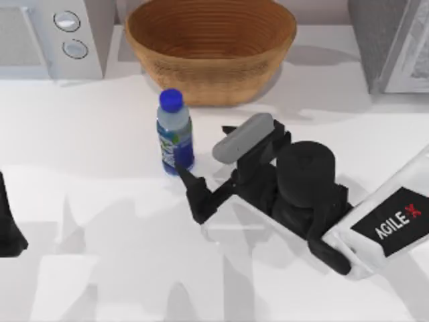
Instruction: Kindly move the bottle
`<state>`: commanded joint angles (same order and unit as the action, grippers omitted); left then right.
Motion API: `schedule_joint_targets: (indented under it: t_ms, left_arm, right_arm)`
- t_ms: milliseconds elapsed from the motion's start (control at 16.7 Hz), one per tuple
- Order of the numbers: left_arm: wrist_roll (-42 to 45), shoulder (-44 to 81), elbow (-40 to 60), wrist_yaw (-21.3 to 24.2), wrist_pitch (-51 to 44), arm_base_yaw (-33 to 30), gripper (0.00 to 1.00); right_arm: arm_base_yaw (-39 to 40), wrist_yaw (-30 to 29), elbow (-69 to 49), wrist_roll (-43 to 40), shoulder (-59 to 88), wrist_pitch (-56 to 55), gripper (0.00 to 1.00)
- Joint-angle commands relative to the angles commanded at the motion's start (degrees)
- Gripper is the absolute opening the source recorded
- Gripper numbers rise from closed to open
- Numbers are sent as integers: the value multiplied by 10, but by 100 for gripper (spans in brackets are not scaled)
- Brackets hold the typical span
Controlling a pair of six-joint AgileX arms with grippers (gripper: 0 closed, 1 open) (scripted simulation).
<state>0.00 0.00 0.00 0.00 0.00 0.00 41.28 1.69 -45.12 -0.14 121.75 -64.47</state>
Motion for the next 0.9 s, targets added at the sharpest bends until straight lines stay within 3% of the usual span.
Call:
schedule_joint_targets:
  t_ms: [480, 840, 900]
  left_arm:
    - [0, 0, 0, 0, 0, 0, 100]
    - [0, 0, 0, 0, 0, 0, 100]
    - [0, 0, 0, 0, 0, 0, 100]
  right_arm:
    - [4, -5, -201, 0, 121, 79, 100]
    - [4, -6, -226, 0, 136, 90, 100]
    - [4, -6, -226, 0, 136, 90, 92]
